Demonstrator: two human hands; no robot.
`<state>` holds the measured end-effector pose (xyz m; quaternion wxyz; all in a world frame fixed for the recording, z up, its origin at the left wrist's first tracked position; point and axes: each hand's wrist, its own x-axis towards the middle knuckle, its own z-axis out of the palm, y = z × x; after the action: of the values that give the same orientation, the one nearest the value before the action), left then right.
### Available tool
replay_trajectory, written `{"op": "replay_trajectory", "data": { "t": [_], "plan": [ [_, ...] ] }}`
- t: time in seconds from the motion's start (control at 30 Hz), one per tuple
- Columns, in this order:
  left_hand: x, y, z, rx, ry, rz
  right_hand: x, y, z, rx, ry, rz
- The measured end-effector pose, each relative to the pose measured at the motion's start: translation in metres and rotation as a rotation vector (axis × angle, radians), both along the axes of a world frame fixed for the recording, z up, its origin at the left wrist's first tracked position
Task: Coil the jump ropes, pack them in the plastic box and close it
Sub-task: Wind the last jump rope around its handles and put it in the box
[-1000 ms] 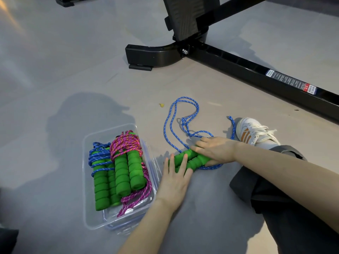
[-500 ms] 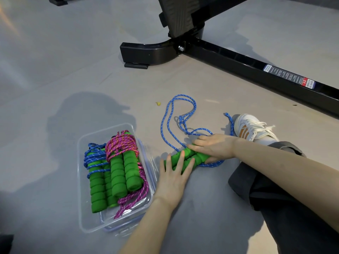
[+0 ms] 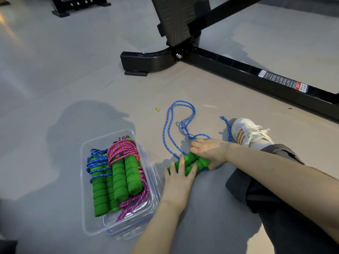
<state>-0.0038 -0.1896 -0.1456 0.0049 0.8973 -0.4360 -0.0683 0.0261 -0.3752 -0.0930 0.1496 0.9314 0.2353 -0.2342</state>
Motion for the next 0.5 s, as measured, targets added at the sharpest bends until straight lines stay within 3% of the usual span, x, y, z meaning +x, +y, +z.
{"op": "replay_trajectory", "data": {
  "t": [0.2,0.3,0.5],
  "plan": [
    [0.004,0.008,-0.007,0.09,-0.021,-0.032,-0.002,0.001,-0.002,-0.007,0.076,-0.036],
    [0.008,0.007,-0.004,0.023,0.001,-0.022,-0.001,-0.003,-0.002,-0.009,0.087,-0.044],
    [0.008,0.004,0.009,0.052,-0.098,-0.064,0.003,-0.002,0.009,0.052,0.009,-0.066]
  ]
}}
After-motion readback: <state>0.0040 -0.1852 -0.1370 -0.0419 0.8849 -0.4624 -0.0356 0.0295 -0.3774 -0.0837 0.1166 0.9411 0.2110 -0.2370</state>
